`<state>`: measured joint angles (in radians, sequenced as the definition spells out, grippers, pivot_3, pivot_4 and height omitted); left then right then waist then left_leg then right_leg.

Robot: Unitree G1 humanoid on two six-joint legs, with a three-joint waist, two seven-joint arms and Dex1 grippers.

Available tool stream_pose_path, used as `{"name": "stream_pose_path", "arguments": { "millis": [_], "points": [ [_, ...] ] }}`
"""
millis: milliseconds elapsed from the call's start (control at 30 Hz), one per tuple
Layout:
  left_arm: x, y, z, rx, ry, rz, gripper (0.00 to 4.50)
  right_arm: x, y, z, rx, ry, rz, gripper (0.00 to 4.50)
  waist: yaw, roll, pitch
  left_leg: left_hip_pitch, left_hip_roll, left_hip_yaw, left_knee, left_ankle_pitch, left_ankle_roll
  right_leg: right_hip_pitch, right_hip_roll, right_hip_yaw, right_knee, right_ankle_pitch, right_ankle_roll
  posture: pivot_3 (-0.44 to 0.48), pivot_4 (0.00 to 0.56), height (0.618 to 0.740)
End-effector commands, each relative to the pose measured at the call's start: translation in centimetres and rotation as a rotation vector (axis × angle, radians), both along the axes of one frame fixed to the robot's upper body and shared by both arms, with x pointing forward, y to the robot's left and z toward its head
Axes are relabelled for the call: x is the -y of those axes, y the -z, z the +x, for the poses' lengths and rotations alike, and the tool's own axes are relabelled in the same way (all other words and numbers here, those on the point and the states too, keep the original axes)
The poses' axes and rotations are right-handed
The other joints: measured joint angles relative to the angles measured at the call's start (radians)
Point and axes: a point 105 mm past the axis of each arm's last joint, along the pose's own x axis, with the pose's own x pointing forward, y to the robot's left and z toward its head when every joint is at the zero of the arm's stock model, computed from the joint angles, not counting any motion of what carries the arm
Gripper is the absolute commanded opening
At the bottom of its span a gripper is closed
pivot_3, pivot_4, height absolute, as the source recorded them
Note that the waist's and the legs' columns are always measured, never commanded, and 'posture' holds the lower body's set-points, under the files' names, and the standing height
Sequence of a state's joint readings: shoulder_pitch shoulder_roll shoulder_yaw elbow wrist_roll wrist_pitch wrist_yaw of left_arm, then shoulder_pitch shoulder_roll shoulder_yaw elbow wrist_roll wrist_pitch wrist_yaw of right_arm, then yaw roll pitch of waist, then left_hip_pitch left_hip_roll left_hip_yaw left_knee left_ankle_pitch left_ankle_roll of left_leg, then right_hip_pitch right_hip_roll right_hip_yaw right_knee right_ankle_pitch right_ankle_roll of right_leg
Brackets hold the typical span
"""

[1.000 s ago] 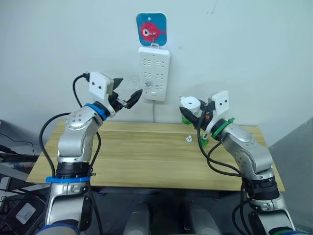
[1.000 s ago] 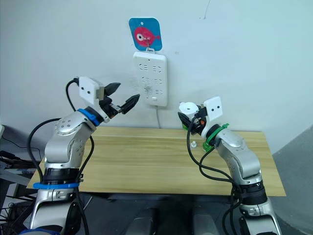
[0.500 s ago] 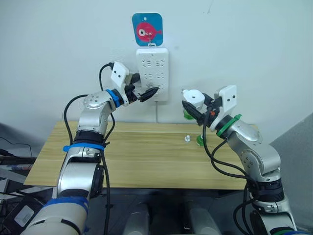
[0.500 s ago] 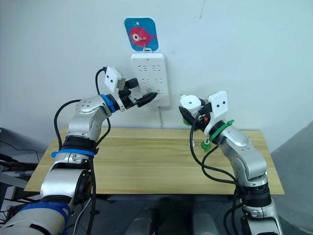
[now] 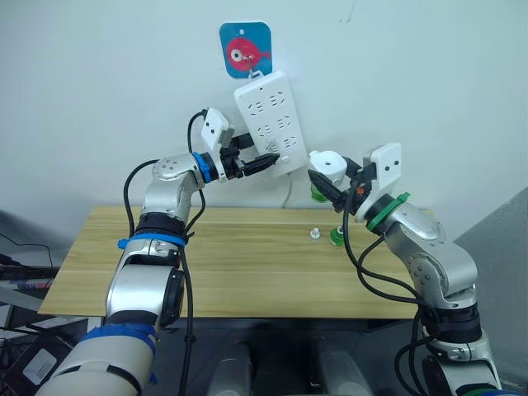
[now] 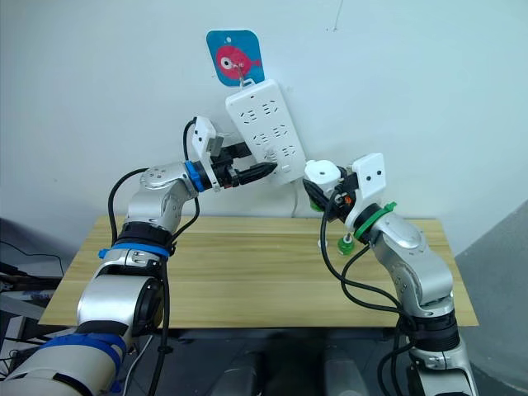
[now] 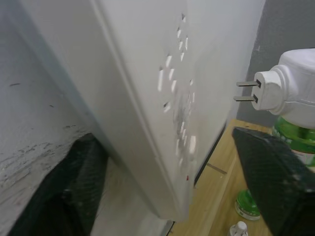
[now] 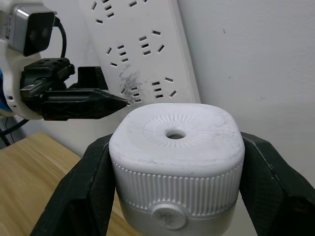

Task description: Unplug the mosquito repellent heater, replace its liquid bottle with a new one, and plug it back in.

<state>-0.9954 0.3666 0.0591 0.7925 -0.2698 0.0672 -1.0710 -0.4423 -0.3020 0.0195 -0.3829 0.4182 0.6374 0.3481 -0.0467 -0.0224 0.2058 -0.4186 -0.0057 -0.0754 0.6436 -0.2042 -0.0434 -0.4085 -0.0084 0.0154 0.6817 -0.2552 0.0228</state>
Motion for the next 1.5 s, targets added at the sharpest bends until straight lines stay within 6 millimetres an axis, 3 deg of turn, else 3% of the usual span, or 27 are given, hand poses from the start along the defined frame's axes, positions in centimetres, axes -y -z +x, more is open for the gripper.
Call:
{"name": "stream_pose_path", "arguments": {
  "millis": [33, 167, 500, 1067, 1500],
  "points": [
    [1.3, -2.6, -0.8, 0.034, 0.086, -0.072, 2.4, -1.2, -2.2, -1.0, 0.077, -0.063, -0.009, 3.03, -0.001, 0.0, -0.001, 0.0, 0.0, 0.0, 0.0, 0.0, 0.0, 0.0, 0.0, 0.0, 0.0, 0.0, 0.0, -0.118, 0.09, 0.74],
    [1.4, -2.9, -1.0, 0.002, 0.104, -0.11, 1.33, -1.7, -2.3, -0.8, 0.075, -0.073, -0.022, 3.03, -0.001, -0.001, -0.004, 0.0, 0.0, 0.0, 0.0, 0.0, 0.0, 0.0, -0.001, 0.0, 0.0, 0.0, 0.0, -0.111, 0.083, 0.74],
    [0.5, -2.7, -2.4, -0.057, 0.152, -0.1, 1.32, -2.7, -3.6, -0.3, 0.107, -0.09, -0.029, 3.03, -0.004, -0.004, -0.014, -0.002, -0.001, -0.001, 0.0, 0.0, 0.0, -0.002, -0.002, 0.0, 0.0, 0.0, 0.0, -0.086, 0.078, 0.74],
    [0.8, -2.9, -2.4, -0.05, 0.146, -0.097, 1.32, -3.0, -2.9, 1.0, 0.092, -0.064, -0.07, 3.03, -0.004, -0.004, -0.015, -0.002, -0.001, -0.001, 0.0, 0.0, 0.0, -0.002, -0.002, 0.0, 0.0, 0.0, 0.0, -0.069, 0.095, 0.74],
    [0.8, -2.8, -2.5, -0.051, 0.147, -0.09, 1.32, -3.5, -4.5, 0.8, 0.14, -0.078, -0.008, 3.03, -0.005, -0.004, -0.015, -0.002, 0.0, -0.001, 0.0, 0.0, 0.0, -0.002, -0.002, 0.0, 0.001, 0.0, 0.0, -0.068, 0.104, 0.74]
  ]
}}
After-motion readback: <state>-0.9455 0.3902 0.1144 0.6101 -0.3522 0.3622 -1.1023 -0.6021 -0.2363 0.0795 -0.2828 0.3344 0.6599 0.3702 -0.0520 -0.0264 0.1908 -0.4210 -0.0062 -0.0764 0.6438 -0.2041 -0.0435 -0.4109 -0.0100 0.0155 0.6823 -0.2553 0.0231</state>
